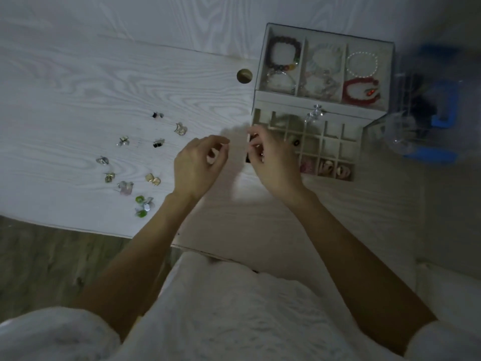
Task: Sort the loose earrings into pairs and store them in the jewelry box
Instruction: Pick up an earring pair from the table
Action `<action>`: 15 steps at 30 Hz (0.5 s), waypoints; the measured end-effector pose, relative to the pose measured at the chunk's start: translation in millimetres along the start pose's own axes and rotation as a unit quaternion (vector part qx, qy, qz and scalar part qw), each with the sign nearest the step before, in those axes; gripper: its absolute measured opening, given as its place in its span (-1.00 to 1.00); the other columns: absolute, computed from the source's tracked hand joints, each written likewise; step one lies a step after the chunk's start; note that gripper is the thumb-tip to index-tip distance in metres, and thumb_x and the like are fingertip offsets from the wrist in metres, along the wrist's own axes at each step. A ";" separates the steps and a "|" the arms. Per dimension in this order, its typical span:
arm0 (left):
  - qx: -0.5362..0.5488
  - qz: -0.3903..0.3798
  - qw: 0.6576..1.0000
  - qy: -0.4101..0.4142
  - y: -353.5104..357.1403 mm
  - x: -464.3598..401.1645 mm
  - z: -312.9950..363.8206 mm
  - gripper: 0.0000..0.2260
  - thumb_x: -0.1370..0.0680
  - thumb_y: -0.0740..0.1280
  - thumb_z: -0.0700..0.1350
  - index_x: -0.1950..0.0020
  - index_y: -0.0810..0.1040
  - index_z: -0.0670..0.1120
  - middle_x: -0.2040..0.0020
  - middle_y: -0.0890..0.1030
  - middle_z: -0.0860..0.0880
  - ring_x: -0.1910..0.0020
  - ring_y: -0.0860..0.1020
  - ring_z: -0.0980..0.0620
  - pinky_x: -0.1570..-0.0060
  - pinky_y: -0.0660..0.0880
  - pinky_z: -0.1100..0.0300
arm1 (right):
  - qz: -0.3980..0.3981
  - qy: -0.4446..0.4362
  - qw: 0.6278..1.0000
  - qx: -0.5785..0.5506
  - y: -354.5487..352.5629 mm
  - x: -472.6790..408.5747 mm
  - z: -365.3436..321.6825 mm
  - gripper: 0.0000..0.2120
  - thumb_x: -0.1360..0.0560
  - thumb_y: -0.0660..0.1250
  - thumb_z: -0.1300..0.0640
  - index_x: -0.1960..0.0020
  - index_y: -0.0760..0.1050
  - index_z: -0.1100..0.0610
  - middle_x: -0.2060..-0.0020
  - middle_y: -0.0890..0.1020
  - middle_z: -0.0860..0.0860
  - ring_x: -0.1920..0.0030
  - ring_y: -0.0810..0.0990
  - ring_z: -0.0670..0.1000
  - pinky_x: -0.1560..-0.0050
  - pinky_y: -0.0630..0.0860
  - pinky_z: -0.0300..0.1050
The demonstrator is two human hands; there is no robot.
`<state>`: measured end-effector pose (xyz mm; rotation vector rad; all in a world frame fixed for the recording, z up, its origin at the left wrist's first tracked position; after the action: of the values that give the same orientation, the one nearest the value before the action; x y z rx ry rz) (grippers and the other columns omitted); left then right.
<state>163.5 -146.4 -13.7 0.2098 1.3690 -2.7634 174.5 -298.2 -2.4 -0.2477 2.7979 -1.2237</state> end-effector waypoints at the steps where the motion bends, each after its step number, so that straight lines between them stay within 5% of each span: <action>1: -0.004 0.001 1.000 -0.025 -8.1 -0.1 -18.9 -0.85 -0.53 0.29 -0.07 -0.05 0.59 -0.02 0.14 0.65 0.06 0.19 0.55 0.06 0.21 0.43 0.20 | -0.026 -0.016 1.000 0.002 12.5 -5.8 -13.8 -0.72 -0.53 0.24 0.24 -0.24 0.42 0.14 0.05 0.64 0.05 0.13 0.59 0.01 0.19 0.49 -0.14; 8: -0.118 -0.071 0.987 -0.081 -25.3 -43.7 -98.5 -0.63 -0.49 0.35 -0.12 -0.28 0.47 -0.16 -0.16 0.55 -0.20 -0.09 0.49 -0.22 -0.08 0.38 0.00 | -0.103 -0.043 0.990 0.081 108.0 -70.0 -60.5 -0.67 -0.52 0.27 0.15 -0.27 0.39 0.15 -0.17 0.50 0.10 -0.19 0.45 0.10 0.02 0.47 -0.04; 15: -0.118 -0.139 0.980 -0.078 -21.9 -62.9 -105.9 -0.80 -0.47 0.39 -0.08 -0.04 0.66 -0.11 0.07 0.67 -0.19 0.05 0.60 -0.18 0.05 0.49 0.02 | -0.082 0.012 0.988 0.128 140.7 -93.3 -58.3 -0.78 -0.51 0.23 0.27 -0.14 0.47 0.16 -0.11 0.50 0.10 -0.11 0.47 0.12 0.17 0.36 -0.08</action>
<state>233.9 -49.9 -50.8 -0.2199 1.7841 -2.7150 242.0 -145.4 -65.6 -0.4552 2.6450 -1.6135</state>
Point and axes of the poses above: each hand's wrist, its own x-axis away from the middle knuckle, its own y-axis out of the palm, z = x × y, the point moved 7 cm from there along -x, towards the middle knuckle
